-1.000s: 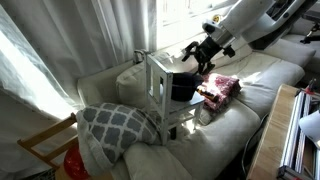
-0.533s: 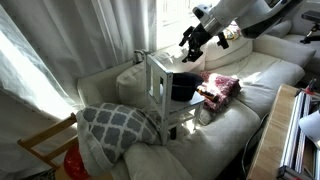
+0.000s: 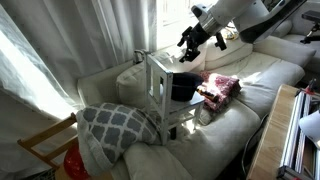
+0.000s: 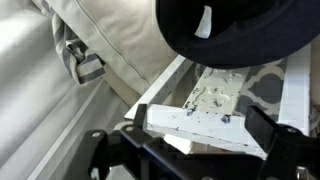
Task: Put the hat onto the chair then turn it over
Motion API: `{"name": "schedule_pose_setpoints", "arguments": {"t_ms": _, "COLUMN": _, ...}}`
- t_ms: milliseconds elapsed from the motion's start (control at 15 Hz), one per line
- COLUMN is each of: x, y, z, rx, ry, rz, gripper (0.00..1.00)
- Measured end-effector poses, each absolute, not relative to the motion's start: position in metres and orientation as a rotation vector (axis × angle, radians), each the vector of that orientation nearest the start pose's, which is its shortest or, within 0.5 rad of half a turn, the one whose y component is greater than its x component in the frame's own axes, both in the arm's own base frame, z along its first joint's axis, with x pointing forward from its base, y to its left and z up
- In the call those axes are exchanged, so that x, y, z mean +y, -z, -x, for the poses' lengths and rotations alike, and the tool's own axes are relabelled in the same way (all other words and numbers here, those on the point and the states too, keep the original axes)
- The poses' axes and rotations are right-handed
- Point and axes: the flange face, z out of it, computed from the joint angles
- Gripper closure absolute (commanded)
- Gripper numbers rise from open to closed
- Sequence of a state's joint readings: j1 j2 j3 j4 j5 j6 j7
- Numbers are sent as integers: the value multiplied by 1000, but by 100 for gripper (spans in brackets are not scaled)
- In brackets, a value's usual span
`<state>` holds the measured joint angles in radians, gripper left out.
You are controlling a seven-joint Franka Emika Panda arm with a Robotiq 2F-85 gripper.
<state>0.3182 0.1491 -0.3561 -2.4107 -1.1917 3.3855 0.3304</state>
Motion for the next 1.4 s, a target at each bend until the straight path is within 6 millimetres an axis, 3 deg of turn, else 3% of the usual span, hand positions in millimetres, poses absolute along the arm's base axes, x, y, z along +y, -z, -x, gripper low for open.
{"name": "schedule_pose_setpoints", "arguments": {"t_ms": 200, "x": 80, "y": -292, "z": -473, "rx": -1189, "ry": 1032, "rz": 2778, "gripper": 0}}
{"name": "schedule_pose_setpoints", "arguments": {"t_ms": 533, "x": 54, "y": -259, "z": -445, "rx": -905, "ry": 865, "rz": 2853, "gripper": 0}}
{"name": "schedule_pose_setpoints", "arguments": {"t_ms": 800, "x": 37, "y": -252, "z": -431, "rx": -727, "ry": 799, "rz": 2838, "gripper": 0}}
{"name": "schedule_pose_setpoints", "arguments": {"t_ms": 1133, "x": 11, "y": -281, "z": -430, "rx": -599, "ry": 780, "rz": 2747, "gripper": 0}}
{"name": "schedule_pose_setpoints", "arguments": {"t_ms": 1400, "x": -26, "y": -334, "z": -445, "rx": -536, "ry": 807, "rz": 2701, "gripper": 0}}
